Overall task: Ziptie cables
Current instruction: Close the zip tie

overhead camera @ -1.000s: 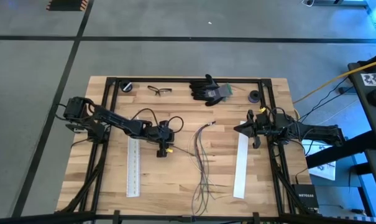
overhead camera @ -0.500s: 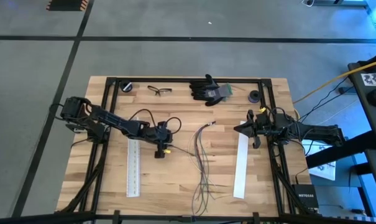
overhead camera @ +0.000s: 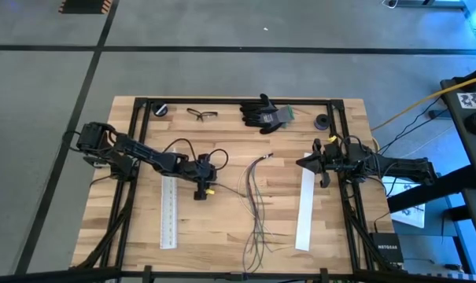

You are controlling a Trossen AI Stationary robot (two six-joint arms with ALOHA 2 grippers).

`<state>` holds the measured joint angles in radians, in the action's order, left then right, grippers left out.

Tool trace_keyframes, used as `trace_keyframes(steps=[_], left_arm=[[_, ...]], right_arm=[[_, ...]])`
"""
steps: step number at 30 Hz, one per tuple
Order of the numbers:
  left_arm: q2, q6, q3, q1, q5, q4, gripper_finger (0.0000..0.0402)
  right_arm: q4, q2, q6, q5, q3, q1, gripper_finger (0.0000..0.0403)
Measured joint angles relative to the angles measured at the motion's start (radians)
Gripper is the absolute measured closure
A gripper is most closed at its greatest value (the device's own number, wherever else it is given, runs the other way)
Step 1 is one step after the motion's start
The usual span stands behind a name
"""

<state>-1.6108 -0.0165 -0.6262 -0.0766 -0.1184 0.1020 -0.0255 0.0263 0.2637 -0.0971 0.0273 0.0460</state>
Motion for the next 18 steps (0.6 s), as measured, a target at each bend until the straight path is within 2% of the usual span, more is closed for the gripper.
trace_keyframes(steps=[11,18], left_arm=[[0.001,0.023,0.031,0.022,0.003,0.033,0.0288],[-0.001,0.036,0.033,0.029,-0.004,0.115,0.0288]], right_arm=[[0.0,0.0,0.0,0.0,0.0,0.0,0.0403],[0.0,0.0,0.0,0.0,0.0,0.0,0.0403]])
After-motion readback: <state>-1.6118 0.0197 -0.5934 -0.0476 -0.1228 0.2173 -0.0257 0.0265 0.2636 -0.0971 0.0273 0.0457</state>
